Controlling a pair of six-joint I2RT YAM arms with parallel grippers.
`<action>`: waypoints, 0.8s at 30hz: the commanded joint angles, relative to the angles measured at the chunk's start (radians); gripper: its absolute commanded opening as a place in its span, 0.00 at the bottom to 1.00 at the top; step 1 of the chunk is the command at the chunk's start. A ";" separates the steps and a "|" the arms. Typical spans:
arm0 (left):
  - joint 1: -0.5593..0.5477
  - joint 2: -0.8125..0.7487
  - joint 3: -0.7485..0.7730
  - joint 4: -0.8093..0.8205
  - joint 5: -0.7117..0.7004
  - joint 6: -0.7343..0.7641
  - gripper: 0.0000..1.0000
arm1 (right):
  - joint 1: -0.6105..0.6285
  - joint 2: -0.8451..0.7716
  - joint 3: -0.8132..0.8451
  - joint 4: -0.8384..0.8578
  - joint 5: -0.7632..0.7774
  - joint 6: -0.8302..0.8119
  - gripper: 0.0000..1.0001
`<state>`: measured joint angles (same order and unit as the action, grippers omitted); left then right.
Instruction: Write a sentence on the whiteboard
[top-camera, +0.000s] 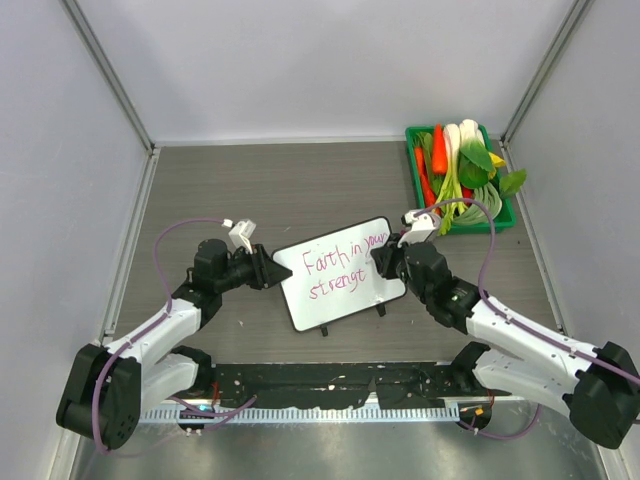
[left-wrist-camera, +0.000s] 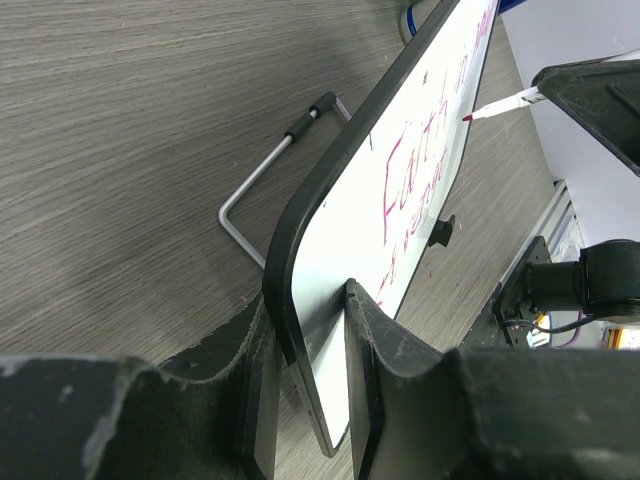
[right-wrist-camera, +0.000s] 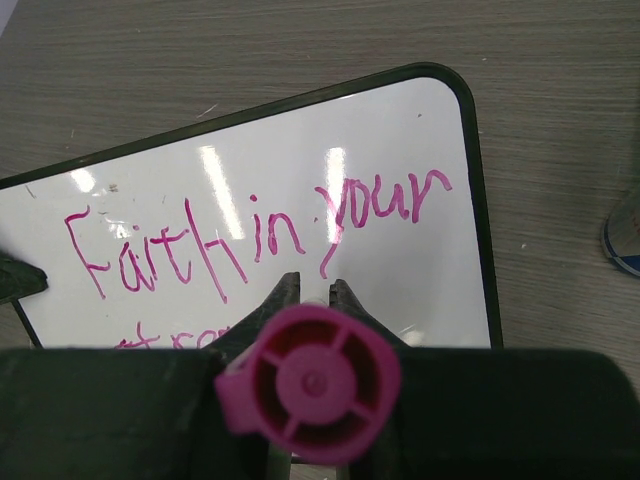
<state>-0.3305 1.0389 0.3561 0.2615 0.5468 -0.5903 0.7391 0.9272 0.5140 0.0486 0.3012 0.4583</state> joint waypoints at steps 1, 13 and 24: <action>0.005 0.015 -0.008 -0.028 -0.054 0.070 0.00 | -0.004 0.021 0.041 0.059 0.032 -0.017 0.02; 0.007 0.013 -0.008 -0.028 -0.054 0.070 0.00 | -0.003 0.010 -0.025 0.039 0.021 -0.001 0.01; 0.007 0.016 -0.008 -0.028 -0.056 0.070 0.00 | -0.003 -0.040 -0.095 -0.001 -0.008 0.016 0.02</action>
<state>-0.3305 1.0389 0.3561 0.2615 0.5461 -0.5903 0.7391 0.9047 0.4507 0.0673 0.2939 0.4664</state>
